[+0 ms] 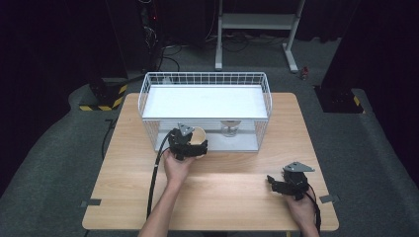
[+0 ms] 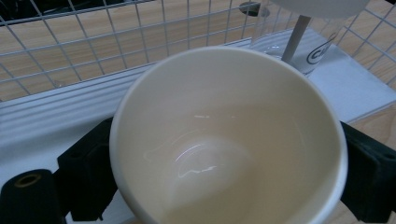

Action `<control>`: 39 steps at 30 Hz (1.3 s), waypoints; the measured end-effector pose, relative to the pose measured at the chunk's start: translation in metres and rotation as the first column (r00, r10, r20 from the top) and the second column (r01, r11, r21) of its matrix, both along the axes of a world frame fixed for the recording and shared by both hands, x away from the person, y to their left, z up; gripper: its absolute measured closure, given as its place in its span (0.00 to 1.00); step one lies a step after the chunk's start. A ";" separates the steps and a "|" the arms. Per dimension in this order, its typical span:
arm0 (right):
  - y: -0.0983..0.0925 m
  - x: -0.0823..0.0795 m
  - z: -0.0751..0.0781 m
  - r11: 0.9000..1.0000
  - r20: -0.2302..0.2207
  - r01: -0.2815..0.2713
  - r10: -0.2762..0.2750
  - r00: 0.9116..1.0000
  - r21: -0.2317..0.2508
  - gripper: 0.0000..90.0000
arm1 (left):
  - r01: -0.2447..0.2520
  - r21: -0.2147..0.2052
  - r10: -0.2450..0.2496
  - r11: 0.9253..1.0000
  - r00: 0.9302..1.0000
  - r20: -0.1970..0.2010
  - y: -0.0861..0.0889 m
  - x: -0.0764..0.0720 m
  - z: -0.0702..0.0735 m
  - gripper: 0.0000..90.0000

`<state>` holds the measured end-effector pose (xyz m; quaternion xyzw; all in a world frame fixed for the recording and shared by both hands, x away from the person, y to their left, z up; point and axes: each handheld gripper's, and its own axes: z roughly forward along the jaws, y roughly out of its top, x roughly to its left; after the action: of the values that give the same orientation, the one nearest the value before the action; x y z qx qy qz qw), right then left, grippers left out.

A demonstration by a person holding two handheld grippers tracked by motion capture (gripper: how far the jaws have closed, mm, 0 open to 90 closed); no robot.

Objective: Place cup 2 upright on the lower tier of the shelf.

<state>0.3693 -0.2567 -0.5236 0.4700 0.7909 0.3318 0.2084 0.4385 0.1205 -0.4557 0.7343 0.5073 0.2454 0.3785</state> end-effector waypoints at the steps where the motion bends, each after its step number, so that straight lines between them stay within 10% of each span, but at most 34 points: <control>1: 0.000 0.000 0.000 1.000 0.000 0.000 0.000 1.000 0.000 0.27 | -0.003 0.006 0.003 1.000 1.000 0.002 0.000 0.001 -0.001 0.11; 39: 0.000 0.000 0.000 1.000 0.001 -0.002 0.002 1.000 -0.001 0.27 | -0.035 -0.053 0.039 0.998 0.997 0.073 -0.002 0.022 -0.023 0.10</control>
<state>0.3694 -0.2568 -0.5236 0.4689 0.7916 0.3316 0.2088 0.4609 0.1188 -0.4785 0.7051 0.5127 0.2663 0.4112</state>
